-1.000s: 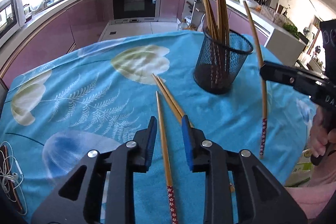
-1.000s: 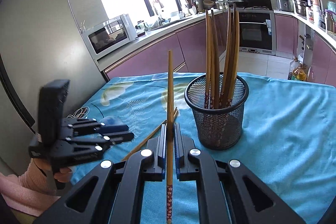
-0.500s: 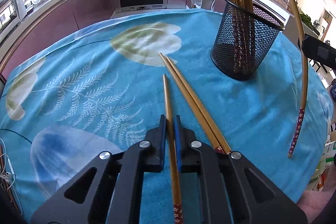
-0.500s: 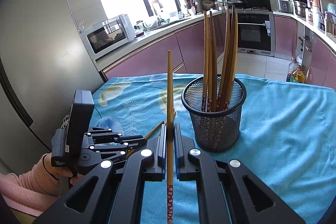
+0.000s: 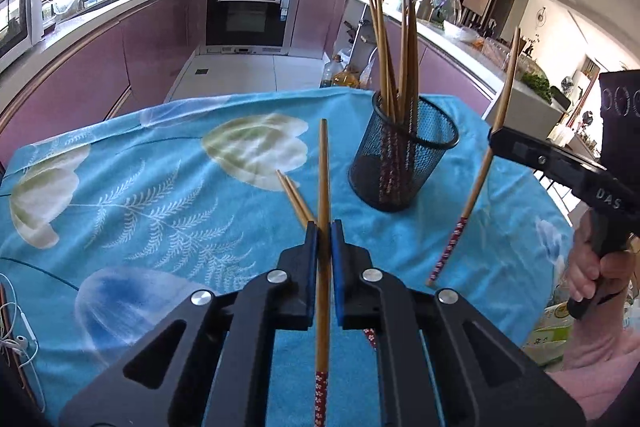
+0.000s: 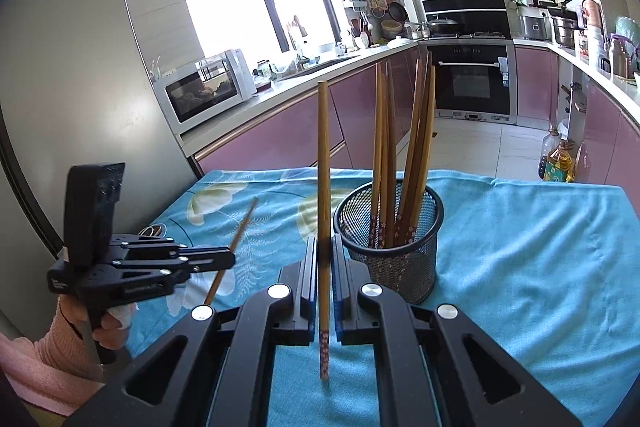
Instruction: Organize utensils
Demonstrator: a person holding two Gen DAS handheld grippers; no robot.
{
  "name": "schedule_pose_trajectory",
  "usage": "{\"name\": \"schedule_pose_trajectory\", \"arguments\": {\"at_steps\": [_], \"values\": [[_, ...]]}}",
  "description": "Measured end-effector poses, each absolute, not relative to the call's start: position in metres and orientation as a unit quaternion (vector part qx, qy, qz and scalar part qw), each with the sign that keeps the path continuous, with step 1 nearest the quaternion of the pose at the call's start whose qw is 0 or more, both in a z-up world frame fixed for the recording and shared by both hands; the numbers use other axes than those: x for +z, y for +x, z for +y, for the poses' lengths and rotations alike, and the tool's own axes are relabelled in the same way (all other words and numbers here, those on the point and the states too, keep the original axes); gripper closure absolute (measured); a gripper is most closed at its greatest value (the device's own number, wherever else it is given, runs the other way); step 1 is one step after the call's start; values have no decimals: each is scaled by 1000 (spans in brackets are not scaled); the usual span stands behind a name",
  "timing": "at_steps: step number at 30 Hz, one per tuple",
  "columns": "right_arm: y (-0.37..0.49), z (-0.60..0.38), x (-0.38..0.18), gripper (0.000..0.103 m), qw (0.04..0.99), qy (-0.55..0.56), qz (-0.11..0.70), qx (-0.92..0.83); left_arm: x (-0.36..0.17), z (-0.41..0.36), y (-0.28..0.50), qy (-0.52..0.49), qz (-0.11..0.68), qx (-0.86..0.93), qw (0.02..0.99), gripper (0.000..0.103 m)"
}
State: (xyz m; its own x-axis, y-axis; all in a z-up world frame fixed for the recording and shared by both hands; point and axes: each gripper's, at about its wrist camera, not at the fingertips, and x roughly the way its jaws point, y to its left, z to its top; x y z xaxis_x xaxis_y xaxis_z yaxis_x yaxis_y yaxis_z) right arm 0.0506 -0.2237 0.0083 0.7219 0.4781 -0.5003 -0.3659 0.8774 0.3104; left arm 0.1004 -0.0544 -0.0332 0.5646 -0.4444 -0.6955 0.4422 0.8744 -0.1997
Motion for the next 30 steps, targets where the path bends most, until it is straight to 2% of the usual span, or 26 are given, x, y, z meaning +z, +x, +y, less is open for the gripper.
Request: {"name": "schedule_pose_trajectory", "arguments": {"at_steps": [12, 20, 30], "values": [[52, -234, 28, 97, 932, 94, 268, 226, 32, -38, 83, -56, 322, -310, 893, 96], [53, -241, 55, 97, 944, 80, 237, 217, 59, -43, 100, -94, 291, -327, 894, 96], [57, -258, 88, 97, 956, 72, 201, 200, 102, -64, 125, -94, 246, -333, 905, 96]]}}
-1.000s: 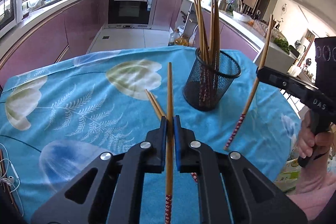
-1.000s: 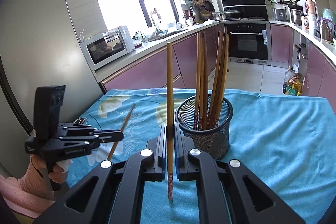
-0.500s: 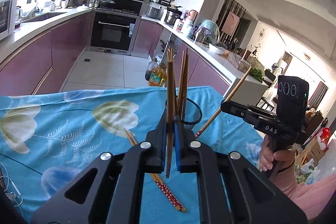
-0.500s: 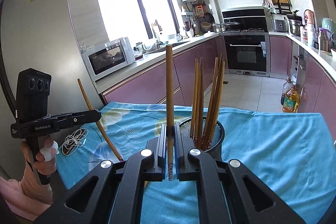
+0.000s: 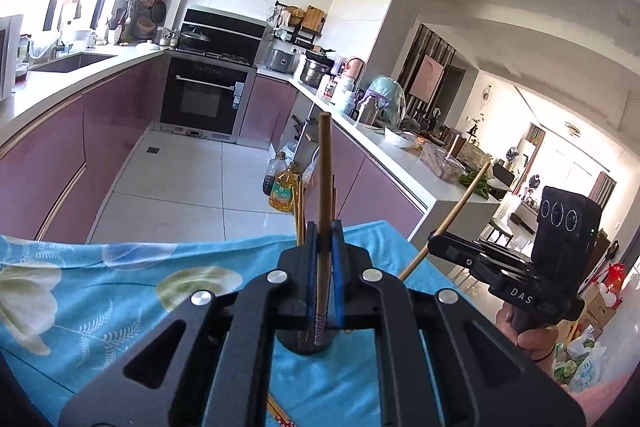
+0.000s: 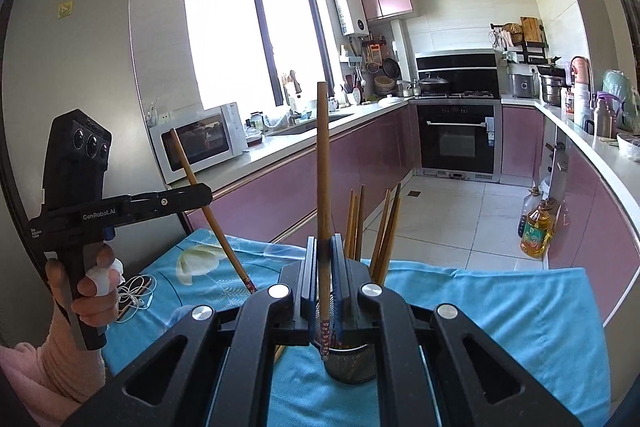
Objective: Organize utensils
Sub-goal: 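Lower the chopstick into the mesh holder and open the right tool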
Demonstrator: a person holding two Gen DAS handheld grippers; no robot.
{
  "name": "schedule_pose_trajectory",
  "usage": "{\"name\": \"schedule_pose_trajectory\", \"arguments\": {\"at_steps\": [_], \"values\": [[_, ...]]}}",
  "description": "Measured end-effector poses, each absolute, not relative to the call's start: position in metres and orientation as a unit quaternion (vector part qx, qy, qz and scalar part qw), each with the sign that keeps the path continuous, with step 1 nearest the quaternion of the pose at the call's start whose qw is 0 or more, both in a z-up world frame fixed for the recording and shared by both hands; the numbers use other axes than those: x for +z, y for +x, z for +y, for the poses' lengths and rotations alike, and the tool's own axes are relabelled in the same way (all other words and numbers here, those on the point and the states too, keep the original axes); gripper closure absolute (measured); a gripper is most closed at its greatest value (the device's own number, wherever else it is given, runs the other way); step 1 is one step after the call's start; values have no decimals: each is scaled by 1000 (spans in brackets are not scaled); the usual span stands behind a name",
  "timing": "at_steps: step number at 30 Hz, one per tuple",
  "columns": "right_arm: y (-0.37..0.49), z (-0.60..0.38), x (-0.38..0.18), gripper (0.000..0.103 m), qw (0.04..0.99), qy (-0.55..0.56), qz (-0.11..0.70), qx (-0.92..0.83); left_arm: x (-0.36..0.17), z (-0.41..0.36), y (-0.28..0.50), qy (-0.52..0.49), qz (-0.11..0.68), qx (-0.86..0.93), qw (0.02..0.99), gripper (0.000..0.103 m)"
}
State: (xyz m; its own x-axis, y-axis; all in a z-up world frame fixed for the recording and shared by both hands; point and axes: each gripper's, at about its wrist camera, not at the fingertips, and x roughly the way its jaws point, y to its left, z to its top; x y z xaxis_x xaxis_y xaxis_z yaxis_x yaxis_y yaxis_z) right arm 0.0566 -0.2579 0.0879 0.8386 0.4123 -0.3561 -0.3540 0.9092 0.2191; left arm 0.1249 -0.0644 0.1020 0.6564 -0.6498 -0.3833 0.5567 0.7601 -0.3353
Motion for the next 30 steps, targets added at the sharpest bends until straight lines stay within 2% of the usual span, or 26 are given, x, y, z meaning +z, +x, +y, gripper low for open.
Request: {"name": "schedule_pose_trajectory", "arguments": {"at_steps": [6, 13, 30], "values": [[66, -266, 97, 97, 960, 73, 189, 192, 113, -79, 138, -94, 240, -333, 907, 96], [81, -267, 87, 97, 960, 77, 198, 182, 99, -99, 153, -65, 264, -320, 908, 96], [130, -258, 18, 97, 918, 94, 336, 187, 47, -142, 178, 32, 358, -323, 875, 95]]}}
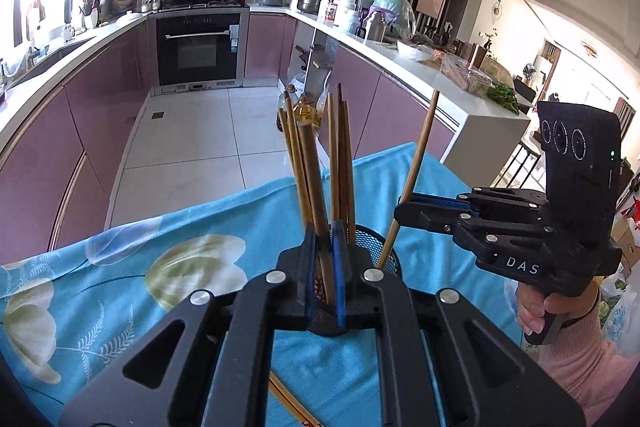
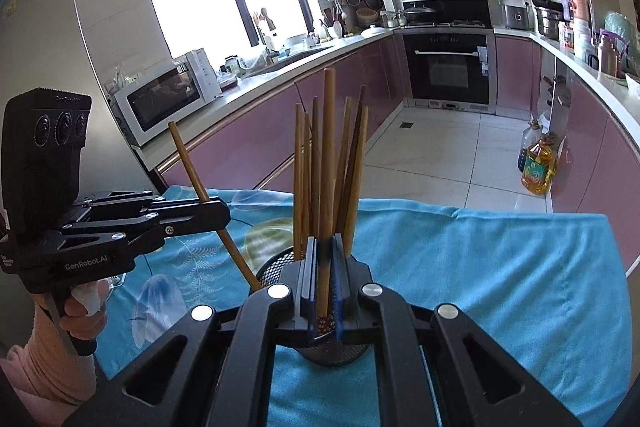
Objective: Organize utensils
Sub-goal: 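Lower the chopstick into the mesh holder and open the right tool, then move the right tool back to the remaining chopsticks and grasp one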
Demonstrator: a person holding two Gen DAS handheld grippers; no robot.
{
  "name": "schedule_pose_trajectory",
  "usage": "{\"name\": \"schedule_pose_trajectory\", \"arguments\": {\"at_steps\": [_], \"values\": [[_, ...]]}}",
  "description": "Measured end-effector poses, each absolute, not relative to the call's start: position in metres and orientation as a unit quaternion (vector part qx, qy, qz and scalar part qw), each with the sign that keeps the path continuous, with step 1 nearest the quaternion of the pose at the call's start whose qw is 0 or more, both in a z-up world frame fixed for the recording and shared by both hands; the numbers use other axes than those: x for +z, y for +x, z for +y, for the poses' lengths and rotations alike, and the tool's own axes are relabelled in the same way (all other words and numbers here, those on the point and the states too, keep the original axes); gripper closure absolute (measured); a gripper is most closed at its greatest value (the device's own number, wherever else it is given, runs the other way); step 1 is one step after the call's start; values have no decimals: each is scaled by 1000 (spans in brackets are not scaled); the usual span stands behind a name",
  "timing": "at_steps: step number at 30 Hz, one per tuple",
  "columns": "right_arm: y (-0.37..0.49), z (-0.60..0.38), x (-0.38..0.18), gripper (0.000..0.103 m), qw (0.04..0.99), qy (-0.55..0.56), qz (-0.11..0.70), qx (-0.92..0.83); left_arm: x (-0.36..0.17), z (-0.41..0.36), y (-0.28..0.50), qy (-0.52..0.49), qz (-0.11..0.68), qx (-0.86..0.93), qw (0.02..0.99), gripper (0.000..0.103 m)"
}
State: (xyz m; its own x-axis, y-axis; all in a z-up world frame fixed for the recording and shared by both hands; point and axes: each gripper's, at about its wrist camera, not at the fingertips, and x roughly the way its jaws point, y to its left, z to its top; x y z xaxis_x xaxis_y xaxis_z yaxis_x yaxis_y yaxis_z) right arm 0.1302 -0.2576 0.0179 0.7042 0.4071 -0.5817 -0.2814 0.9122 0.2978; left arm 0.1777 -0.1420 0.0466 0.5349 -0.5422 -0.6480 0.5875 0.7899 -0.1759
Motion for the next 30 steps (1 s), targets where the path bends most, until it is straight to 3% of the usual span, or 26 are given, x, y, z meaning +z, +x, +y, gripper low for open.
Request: {"name": "schedule_pose_trajectory", "arguments": {"at_steps": [16, 21, 23, 26, 30], "values": [[150, -267, 9, 93, 916, 121, 347, 160, 23, -152, 209, 28, 389, -289, 874, 92], [144, -269, 12, 86, 919, 127, 338, 161, 17, -145, 208, 18, 389, -280, 878, 84], [140, -268, 13, 83, 921, 123, 332, 161, 16, -140, 203, 14, 381, -274, 883, 74], [132, -264, 17, 79, 924, 119, 324, 165, 15, -129, 195, 7, 369, -256, 893, 69], [114, -255, 23, 66, 928, 111, 305, 181, 16, -112, 178, 7, 347, -233, 908, 57]]}}
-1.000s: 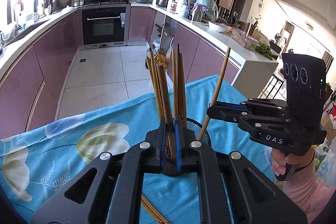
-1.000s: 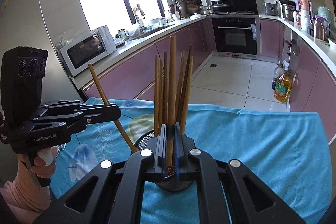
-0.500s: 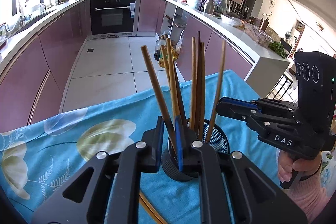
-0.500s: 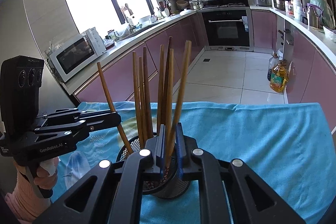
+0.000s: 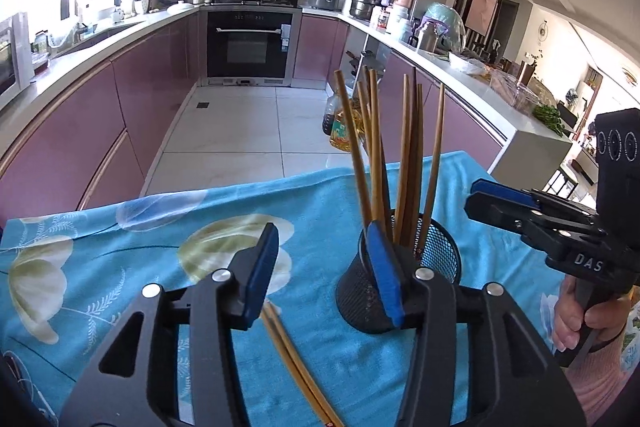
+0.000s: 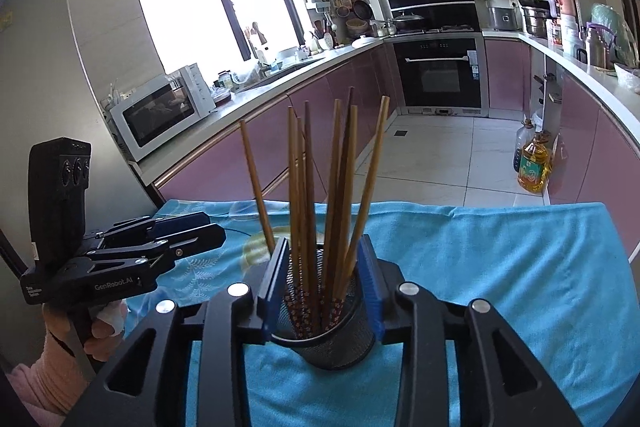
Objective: Organize utensils
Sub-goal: 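Move the right tool back to the remaining chopsticks and grasp one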
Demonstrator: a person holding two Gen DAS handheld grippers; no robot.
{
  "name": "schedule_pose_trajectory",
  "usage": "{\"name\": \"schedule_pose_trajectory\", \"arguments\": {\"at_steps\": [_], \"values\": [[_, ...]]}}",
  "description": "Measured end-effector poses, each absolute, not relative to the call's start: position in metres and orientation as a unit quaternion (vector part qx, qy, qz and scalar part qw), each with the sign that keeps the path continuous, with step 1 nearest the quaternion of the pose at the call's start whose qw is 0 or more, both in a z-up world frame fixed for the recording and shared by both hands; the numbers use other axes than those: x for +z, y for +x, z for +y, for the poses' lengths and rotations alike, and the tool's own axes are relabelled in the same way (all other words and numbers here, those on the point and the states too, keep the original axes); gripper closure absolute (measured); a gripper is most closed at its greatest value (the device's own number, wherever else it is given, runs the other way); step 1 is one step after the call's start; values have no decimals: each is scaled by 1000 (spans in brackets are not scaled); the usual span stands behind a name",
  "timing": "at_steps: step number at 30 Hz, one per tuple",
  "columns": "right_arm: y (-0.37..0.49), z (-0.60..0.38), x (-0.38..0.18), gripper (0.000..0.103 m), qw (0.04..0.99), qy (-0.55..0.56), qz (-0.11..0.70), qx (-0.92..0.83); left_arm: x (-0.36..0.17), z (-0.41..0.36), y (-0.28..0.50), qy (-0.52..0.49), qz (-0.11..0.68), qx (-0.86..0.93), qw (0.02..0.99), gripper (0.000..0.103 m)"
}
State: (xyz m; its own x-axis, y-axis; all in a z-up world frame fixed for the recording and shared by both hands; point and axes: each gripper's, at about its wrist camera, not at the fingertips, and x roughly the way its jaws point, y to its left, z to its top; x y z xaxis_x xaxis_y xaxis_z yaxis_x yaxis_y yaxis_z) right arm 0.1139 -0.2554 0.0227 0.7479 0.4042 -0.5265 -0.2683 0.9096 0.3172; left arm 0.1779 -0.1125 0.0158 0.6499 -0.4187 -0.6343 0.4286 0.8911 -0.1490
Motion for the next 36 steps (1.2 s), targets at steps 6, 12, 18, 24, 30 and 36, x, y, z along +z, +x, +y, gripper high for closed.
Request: {"name": "schedule_pose_trajectory", "arguments": {"at_steps": [6, 12, 18, 24, 30, 36], "values": [[80, -231, 26, 56, 929, 80, 285, 224, 12, -87, 148, 16, 325, -199, 924, 48], [68, -196, -4, 55, 910, 51, 327, 250, -6, -56, 126, 13, 331, -169, 928, 40], [77, -164, -50, 55, 884, 38, 392, 252, -32, -37, 114, 14, 349, -132, 928, 38], [78, -146, -72, 55, 875, 25, 421, 235, -55, -25, 112, -1, 376, -121, 919, 38], [74, -133, -80, 55, 875, 4, 427, 227, -62, -23, 112, -1, 383, -117, 916, 38], [72, -125, -84, 55, 877, -16, 428, 216, -66, -22, 112, -6, 390, -120, 913, 38]]}}
